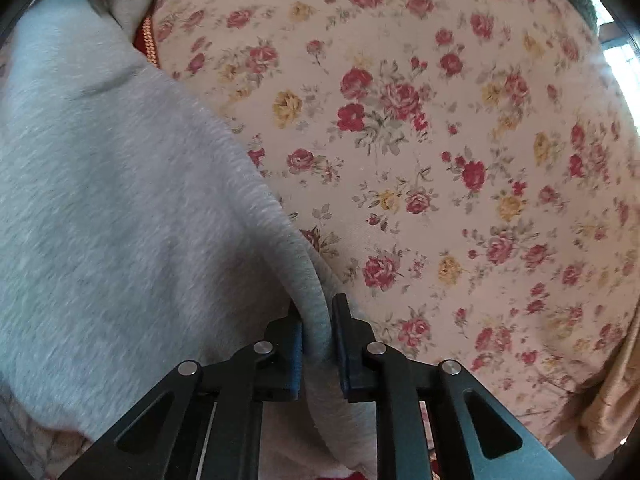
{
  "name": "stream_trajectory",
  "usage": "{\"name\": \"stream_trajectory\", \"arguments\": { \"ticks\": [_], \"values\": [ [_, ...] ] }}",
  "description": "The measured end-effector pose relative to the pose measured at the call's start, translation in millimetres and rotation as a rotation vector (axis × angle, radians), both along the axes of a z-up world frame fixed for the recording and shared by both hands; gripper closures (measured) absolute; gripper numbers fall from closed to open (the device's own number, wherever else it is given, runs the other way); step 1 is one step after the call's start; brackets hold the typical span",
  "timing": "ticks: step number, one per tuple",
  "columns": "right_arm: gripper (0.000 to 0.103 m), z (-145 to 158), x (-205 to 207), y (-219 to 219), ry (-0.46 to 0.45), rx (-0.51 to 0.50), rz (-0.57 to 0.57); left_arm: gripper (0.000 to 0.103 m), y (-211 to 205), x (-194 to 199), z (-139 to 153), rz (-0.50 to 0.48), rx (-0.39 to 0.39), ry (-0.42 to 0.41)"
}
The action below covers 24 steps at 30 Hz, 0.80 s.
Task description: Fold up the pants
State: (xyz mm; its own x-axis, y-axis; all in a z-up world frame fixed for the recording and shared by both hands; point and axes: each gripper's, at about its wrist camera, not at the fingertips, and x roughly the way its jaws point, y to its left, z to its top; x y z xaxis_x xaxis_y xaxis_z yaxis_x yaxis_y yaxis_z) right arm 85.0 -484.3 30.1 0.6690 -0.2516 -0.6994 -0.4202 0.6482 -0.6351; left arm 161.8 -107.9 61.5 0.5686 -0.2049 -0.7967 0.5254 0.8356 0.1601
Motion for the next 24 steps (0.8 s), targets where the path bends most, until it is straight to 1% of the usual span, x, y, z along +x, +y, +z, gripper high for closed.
{"name": "stream_trajectory", "arguments": {
  "ticks": [1, 3, 4, 5, 6, 7, 8, 9, 13, 17, 21, 24],
  "values": [
    [0.09, 5.2, -7.4, 0.9, -0.003, 0.007, -0.001, 0.103, -0.3, -4.4, 2.3, -0.006, 0.005, -0.004],
    [0.09, 17.7, -17.6, 1.8, -0.014, 0.008, -0.004, 0.103, -1.7, -12.0, 9.0, -0.007, 0.043, -0.042],
    [0.09, 21.7, -24.8, 1.6, -0.015, 0.012, -0.007, 0.099, -0.2, -13.2, 14.6, 0.009, 0.052, -0.066],
    [0.09, 21.0, -19.5, 2.8, -0.016, 0.011, -0.006, 0.08, 1.4, -12.6, 19.2, 0.015, 0.043, -0.067],
    [0.09, 21.6, -19.2, 3.7, -0.021, 0.003, -0.004, 0.062, 4.5, -11.3, 25.2, 0.011, 0.016, -0.053],
    [0.09, 22.5, -23.8, 4.8, -0.027, -0.01, -0.001, 0.021, 5.7, -9.8, 29.5, 0.004, 0.0, -0.049],
    [0.09, 22.0, -26.0, 6.1, -0.032, -0.019, 0.001, 0.011, 6.5, -12.4, 35.4, -0.004, -0.005, -0.081],
    [0.091, 20.6, -30.1, 6.8, -0.043, -0.026, 0.001, 0.011, 5.1, -15.1, 40.1, -0.024, -0.009, -0.106],
    [0.091, 28.9, -55.0, 6.2, -0.088, -0.029, -0.007, 0.011, -8.6, -16.2, 46.3, -0.085, 0.027, -0.116],
    [0.092, 33.3, -78.4, 3.4, -0.115, -0.039, 0.003, 0.011, -29.1, -20.7, 38.9, -0.147, 0.113, -0.151],
    [0.092, 33.4, -107.6, 7.8, -0.148, -0.078, 0.029, 0.011, -41.2, -24.0, 38.3, -0.202, 0.128, -0.164],
    [0.092, 37.1, -123.0, 7.9, -0.175, -0.093, 0.031, 0.011, -51.6, -19.0, 35.0, -0.237, 0.173, -0.164]
  ]
}}
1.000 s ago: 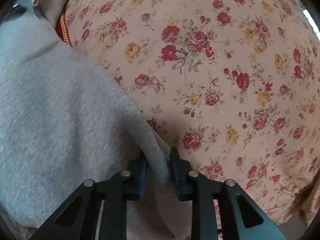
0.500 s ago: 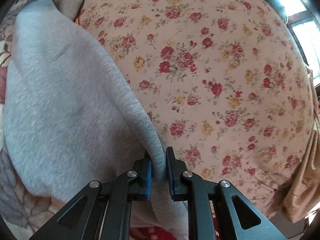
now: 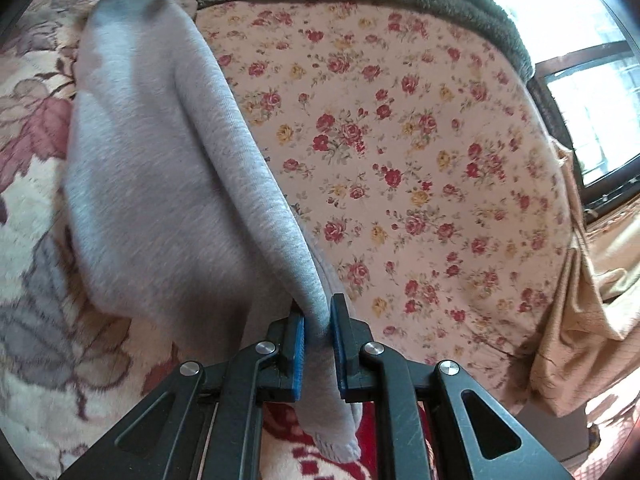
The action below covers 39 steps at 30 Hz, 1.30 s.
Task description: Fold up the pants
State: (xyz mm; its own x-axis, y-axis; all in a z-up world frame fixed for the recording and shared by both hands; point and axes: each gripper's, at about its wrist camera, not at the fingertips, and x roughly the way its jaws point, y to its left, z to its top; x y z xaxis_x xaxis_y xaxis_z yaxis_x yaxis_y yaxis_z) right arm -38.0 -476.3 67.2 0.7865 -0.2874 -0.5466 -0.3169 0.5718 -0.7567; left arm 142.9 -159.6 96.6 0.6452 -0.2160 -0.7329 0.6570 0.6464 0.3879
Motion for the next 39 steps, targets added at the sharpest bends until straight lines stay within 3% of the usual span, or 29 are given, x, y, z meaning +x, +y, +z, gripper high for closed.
{"name": "stream_trajectory", "arguments": {
  "ticks": [3, 6, 10, 12, 14, 15, 19, 20, 21, 22, 23, 24, 27, 30, 33, 35, 39],
  "values": [
    [0.092, 3.0, -14.2, 1.5, -0.022, -0.01, -0.002, 0.011, -11.8, 7.4, -2.8, -0.045, 0.054, -0.007],
    [0.092, 1.8, -30.5, 5.5, -0.043, -0.052, 0.015, 0.011, -21.9, 13.6, -3.8, -0.089, 0.067, -0.001],
    [0.092, 7.5, -45.5, 2.8, -0.069, -0.035, -0.002, 0.011, -32.4, 19.3, -15.5, -0.115, 0.075, 0.022],
    [0.092, 18.0, -42.7, -7.5, -0.064, 0.032, -0.042, 0.019, -36.1, 20.5, -26.1, -0.123, 0.079, 0.048],
    [0.092, 21.8, -34.9, -17.5, -0.05, 0.081, -0.076, 0.047, -39.6, 23.5, -37.6, -0.105, 0.104, 0.079],
    [0.092, 24.4, -29.8, -23.2, -0.014, 0.146, -0.095, 0.05, -40.8, 24.3, -43.2, -0.096, 0.122, 0.087],
    [0.088, 34.0, -6.9, -51.1, 0.104, 0.5, -0.194, 0.046, -41.2, 18.7, -46.7, -0.108, 0.141, 0.062],
    [0.084, 31.9, -1.9, -53.1, 0.112, 0.528, -0.21, 0.04, -39.8, 18.0, -44.4, -0.107, 0.128, 0.061],
    [0.072, 29.3, 3.5, -54.1, 0.116, 0.54, -0.218, 0.036, -37.5, 18.0, -41.5, -0.101, 0.11, 0.06],
    [0.06, 25.6, 10.2, -54.0, 0.124, 0.545, -0.222, 0.028, -35.4, 18.1, -38.6, -0.094, 0.095, 0.056],
    [0.03, 22.9, 15.5, -52.9, 0.12, 0.545, -0.223, 0.023, -32.4, 18.2, -36.3, -0.089, 0.082, 0.049],
    [0.019, 22.4, 19.6, -51.8, 0.107, 0.553, -0.215, 0.022, -29.2, 17.6, -34.3, -0.088, 0.077, 0.044],
    [0.019, 30.8, 32.4, -45.4, 0.06, 0.529, -0.182, 0.02, -19.8, 19.0, -33.3, -0.078, 0.103, 0.04],
    [0.017, 32.2, 47.3, -30.8, 0.136, 0.502, -0.093, 0.02, -12.3, 27.3, -34.4, -0.051, 0.12, 0.041],
    [0.014, 18.8, 59.9, -12.5, 0.248, 0.431, -0.038, 0.014, -2.8, 33.7, -35.4, -0.048, 0.084, 0.086],
    [0.014, 7.0, 65.8, 0.1, 0.276, 0.347, -0.005, 0.012, 0.0, 35.2, -39.4, -0.053, 0.091, 0.103],
    [0.014, -4.0, 74.5, 9.9, 0.309, 0.29, 0.023, 0.012, 3.1, 49.7, -48.2, -0.035, 0.095, 0.135]
  ]
}}
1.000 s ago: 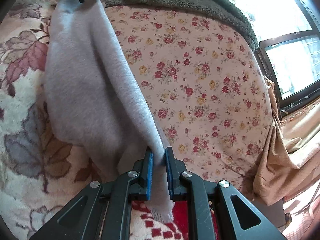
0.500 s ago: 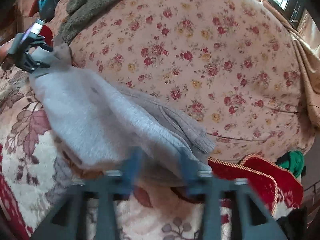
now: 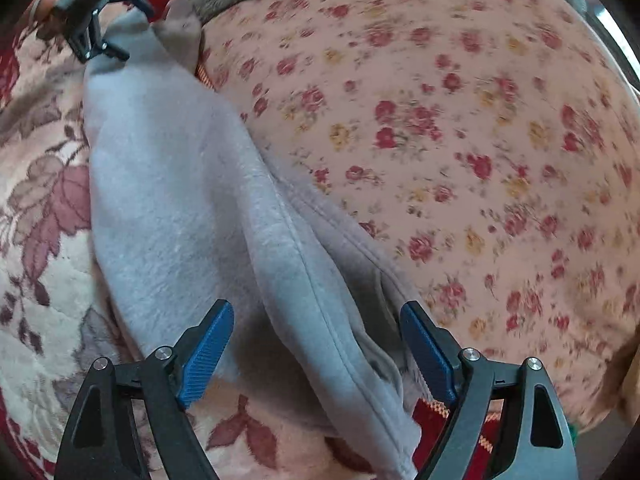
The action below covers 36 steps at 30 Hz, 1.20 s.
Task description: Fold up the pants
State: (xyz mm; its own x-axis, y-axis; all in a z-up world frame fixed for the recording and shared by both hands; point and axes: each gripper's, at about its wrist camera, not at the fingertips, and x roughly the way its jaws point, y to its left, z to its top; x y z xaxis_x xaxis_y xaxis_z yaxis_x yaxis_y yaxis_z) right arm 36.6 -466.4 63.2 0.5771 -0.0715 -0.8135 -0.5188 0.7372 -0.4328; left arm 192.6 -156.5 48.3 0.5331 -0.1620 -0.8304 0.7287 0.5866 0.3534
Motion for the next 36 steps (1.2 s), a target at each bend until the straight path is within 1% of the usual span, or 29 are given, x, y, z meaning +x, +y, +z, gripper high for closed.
{"name": "stream_trajectory", "arguments": {
  "ticks": [2, 4, 6, 7, 8, 9, 10, 11, 12, 14, 15, 20, 24, 28, 29, 31, 32, 33, 36],
  "values": [
    [0.014, -3.4, 4.7, 0.0, 0.013, -0.022, 0.008, 0.012, 0.1, 4.9, 1.8, 0.001, -0.013, 0.001],
    [0.014, -7.6, 10.7, -1.7, 0.039, -0.032, 0.012, 0.012, -1.2, 9.0, 1.4, -0.006, -0.009, 0.011],
    [0.017, -12.1, 14.3, -2.4, 0.065, -0.042, 0.011, 0.012, -1.2, 14.6, -5.8, -0.008, 0.001, 0.042],
    [0.022, -15.7, 14.8, -2.0, 0.079, -0.056, 0.013, 0.012, -0.6, 16.8, -9.4, -0.007, 0.0, 0.053],
    [0.044, -19.9, 14.7, -1.0, 0.087, -0.077, 0.021, 0.017, 0.7, 17.6, -11.9, 0.001, -0.008, 0.065],
    [0.06, -25.1, 14.1, 0.1, 0.091, -0.106, 0.025, 0.027, 2.7, 18.7, -14.3, 0.009, -0.029, 0.102],
    [0.076, -28.0, 13.5, 0.7, 0.094, -0.12, 0.027, 0.058, 4.8, 19.4, -16.2, 0.013, -0.052, 0.141],
    [0.083, -30.7, 12.4, 1.6, 0.099, -0.133, 0.03, 0.083, 6.4, 18.7, -18.5, 0.021, -0.062, 0.159],
    [0.085, -32.1, 9.7, 3.0, 0.098, -0.144, 0.035, 0.086, 7.3, 14.7, -21.4, 0.018, -0.057, 0.156],
    [0.09, -30.8, 4.5, 4.2, 0.086, -0.153, 0.042, 0.091, 8.9, 5.6, -26.8, 0.01, -0.04, 0.15],
    [0.091, -29.1, 1.3, 4.3, 0.077, -0.157, 0.043, 0.092, 10.6, 0.9, -25.7, 0.01, -0.042, 0.143],
    [0.093, -11.0, -20.8, 0.3, 0.038, -0.163, 0.029, 0.094, 23.9, -19.6, -11.5, 0.018, -0.09, 0.111],
    [0.093, 4.2, -51.9, 0.8, 0.016, -0.143, 0.026, 0.094, 35.1, -51.3, -0.7, 0.029, -0.133, 0.061],
    [0.093, -0.5, -88.9, -3.4, 0.021, -0.129, 0.025, 0.095, 43.6, -91.7, 7.6, 0.039, -0.186, 0.012],
    [0.093, -3.3, -98.8, -4.3, 0.026, -0.124, 0.02, 0.095, 49.2, -99.3, 10.6, 0.044, -0.204, 0.001],
    [0.093, -7.8, -118.9, -6.5, 0.039, -0.11, 0.012, 0.096, 62.0, -126.4, 17.0, 0.052, -0.239, -0.024],
    [0.093, -10.9, -130.2, -6.9, 0.042, -0.106, 0.011, 0.099, 62.3, -136.8, 17.1, 0.052, -0.252, -0.03],
    [0.093, -16.1, -141.1, -8.5, 0.049, -0.099, 0.01, 0.102, 66.8, -149.3, 17.8, 0.056, -0.281, -0.021],
    [0.092, -28.7, -163.9, -10.6, 0.057, -0.077, -0.006, 0.103, 69.8, -187.8, 10.1, 0.078, -0.32, -0.006]
  ]
}}
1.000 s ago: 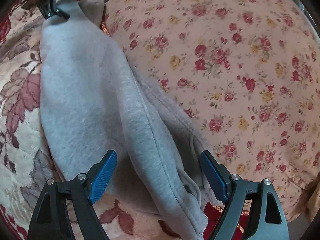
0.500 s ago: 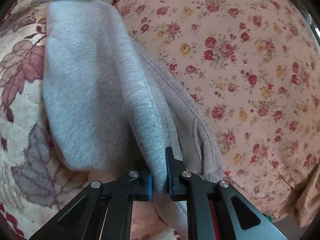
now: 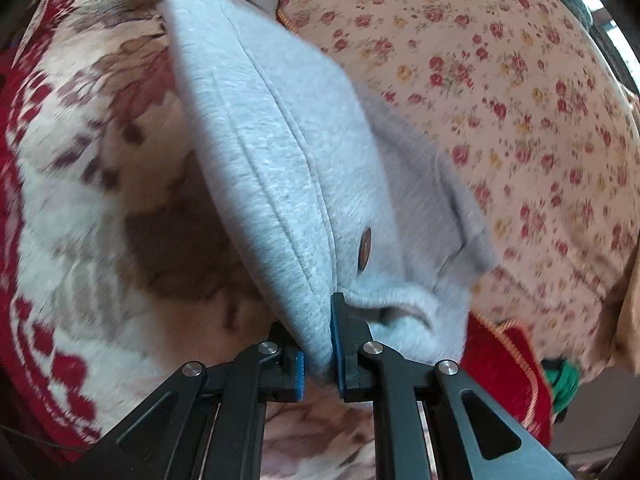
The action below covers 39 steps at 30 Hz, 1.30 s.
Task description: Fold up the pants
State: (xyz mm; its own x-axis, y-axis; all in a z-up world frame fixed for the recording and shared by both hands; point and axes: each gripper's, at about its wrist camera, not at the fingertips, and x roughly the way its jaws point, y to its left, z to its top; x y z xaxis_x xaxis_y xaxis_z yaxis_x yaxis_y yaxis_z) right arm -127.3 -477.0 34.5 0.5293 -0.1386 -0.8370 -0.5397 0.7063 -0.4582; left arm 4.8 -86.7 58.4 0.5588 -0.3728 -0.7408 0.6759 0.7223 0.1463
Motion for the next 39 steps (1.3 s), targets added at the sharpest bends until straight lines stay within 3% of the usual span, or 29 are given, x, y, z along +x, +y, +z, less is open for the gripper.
{"name": "stream_trajectory", "arguments": {
  "ticks": [3, 5, 7, 8, 10, 12, 14, 18, 21, 22, 26, 30, 35, 37, 38, 39],
  "values": [
    [0.091, -13.6, -21.4, -2.6, 0.01, 0.032, -0.03, 0.101, 1.3, -28.9, -10.1, 0.05, -0.03, 0.025],
    [0.089, -19.5, -33.2, -3.7, 0.009, 0.042, -0.044, 0.082, 4.2, -48.2, -13.4, 0.089, -0.083, 0.049],
    [0.087, -21.7, -43.8, -4.6, -0.003, 0.07, -0.066, 0.026, 7.1, -62.9, -13.0, 0.14, -0.155, 0.045],
    [0.086, -21.4, -48.7, -5.1, -0.021, 0.088, -0.086, 0.019, 8.7, -70.1, -11.7, 0.162, -0.199, 0.048],
    [0.078, -19.0, -54.4, -8.8, -0.03, 0.142, -0.144, 0.018, 9.2, -81.5, -7.5, 0.204, -0.255, 0.057],
    [0.042, -13.7, -63.6, -17.6, -0.026, 0.259, -0.225, 0.016, 7.0, -83.1, -6.7, 0.281, -0.261, 0.084],
    [0.022, -6.3, -75.9, -24.7, -0.083, 0.343, -0.299, 0.016, 7.9, -83.2, -7.7, 0.333, -0.28, 0.103],
    [0.02, -4.1, -96.1, -50.7, -0.059, 0.669, -0.53, 0.016, 14.5, -73.1, -16.1, 0.476, -0.353, 0.165],
    [0.015, -28.8, -106.2, -84.1, 0.0, 1.016, -0.768, 0.016, 21.4, -60.8, -28.7, 0.591, -0.404, 0.228],
    [0.015, -37.2, -106.8, -92.9, 0.009, 1.087, -0.833, 0.016, 22.4, -58.7, -31.8, 0.62, -0.41, 0.239],
    [0.014, -50.3, -103.5, -107.5, -0.039, 1.255, -0.961, 0.016, 22.6, -49.4, -36.5, 0.705, -0.446, 0.232],
    [0.014, -46.2, -85.5, -108.1, -0.091, 1.264, -0.986, 0.016, 24.7, -36.4, -36.0, 0.766, -0.523, 0.21],
    [0.015, -63.5, -57.4, -120.4, -0.068, 1.333, -1.05, 0.016, 15.5, -10.5, -49.5, 0.813, -0.53, 0.235],
    [0.038, -69.2, -50.5, -126.5, -0.066, 1.393, -1.055, 0.016, 11.7, -4.8, -52.0, 0.833, -0.515, 0.222],
    [0.066, -70.0, -48.5, -129.6, -0.067, 1.392, -1.051, 0.016, 9.7, -4.0, -51.6, 0.836, -0.514, 0.211],
    [0.083, -70.4, -49.1, -132.4, -0.083, 1.381, -1.053, 0.017, 8.1, -5.0, -50.8, 0.83, -0.521, 0.205]
  ]
}}
